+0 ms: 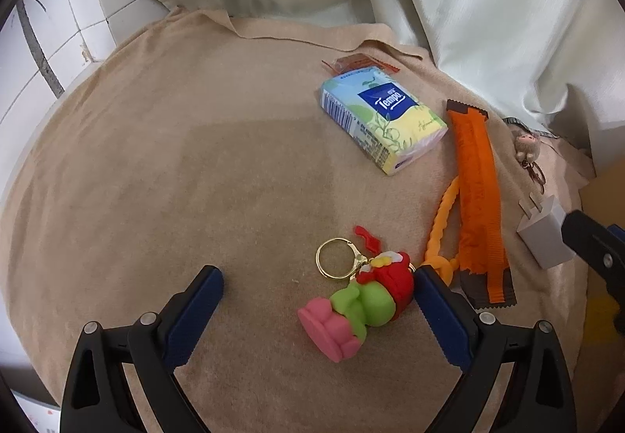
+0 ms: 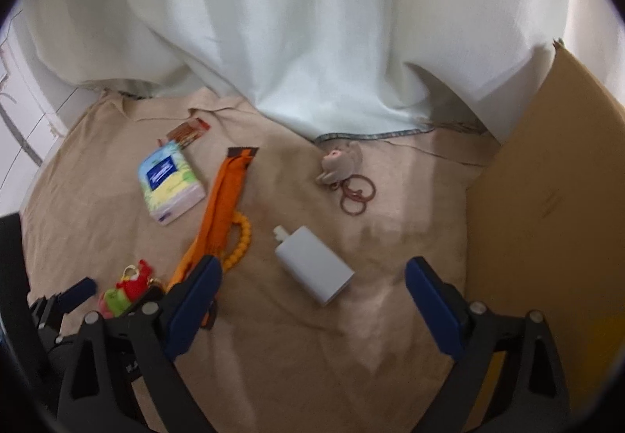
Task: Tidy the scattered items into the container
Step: 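Move the right tool to the white charger while the left tool approaches the keychain toy, then close the right tool on the white charger while the left tool hovers over the keychain toy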
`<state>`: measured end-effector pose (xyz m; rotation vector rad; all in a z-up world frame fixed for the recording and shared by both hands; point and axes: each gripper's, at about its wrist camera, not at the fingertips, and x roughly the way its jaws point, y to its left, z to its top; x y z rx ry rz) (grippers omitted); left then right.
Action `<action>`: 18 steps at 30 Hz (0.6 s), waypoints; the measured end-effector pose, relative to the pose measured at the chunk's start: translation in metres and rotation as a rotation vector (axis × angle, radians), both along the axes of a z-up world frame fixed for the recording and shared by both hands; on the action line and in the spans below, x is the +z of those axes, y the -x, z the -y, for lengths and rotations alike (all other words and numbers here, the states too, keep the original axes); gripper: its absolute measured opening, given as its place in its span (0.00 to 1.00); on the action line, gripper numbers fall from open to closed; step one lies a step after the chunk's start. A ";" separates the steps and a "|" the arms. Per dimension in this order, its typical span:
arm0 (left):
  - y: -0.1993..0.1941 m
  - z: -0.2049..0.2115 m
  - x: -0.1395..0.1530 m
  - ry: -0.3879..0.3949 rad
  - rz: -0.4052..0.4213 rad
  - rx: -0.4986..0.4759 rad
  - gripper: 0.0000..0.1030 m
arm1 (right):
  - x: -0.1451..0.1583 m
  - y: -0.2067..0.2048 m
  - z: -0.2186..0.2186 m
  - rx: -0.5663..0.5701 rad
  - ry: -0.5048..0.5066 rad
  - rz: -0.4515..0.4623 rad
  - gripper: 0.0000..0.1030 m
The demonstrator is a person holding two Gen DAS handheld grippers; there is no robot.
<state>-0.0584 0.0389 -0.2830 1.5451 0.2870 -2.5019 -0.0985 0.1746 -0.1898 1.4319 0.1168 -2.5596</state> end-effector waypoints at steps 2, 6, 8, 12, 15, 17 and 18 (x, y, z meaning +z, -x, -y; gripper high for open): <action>-0.001 0.000 0.000 0.006 -0.013 -0.005 0.96 | -0.005 0.002 0.003 0.001 -0.030 0.003 0.94; -0.001 0.002 0.000 0.014 -0.024 -0.011 0.96 | -0.015 0.006 0.004 0.010 -0.040 0.016 0.91; -0.001 0.002 -0.001 0.012 -0.026 -0.014 0.96 | -0.020 0.007 0.005 0.017 -0.037 0.037 0.82; -0.001 0.003 0.000 0.010 -0.031 -0.028 0.96 | -0.030 0.008 0.006 0.024 -0.071 0.080 0.56; -0.001 0.005 0.000 0.002 -0.025 -0.038 0.96 | -0.031 0.005 0.007 0.025 -0.072 0.093 0.44; 0.000 0.005 0.000 -0.001 -0.022 -0.048 0.96 | -0.031 0.004 0.006 0.022 -0.061 0.101 0.40; -0.001 0.006 0.001 -0.002 -0.022 -0.054 0.96 | -0.031 0.003 0.005 0.017 -0.054 0.110 0.39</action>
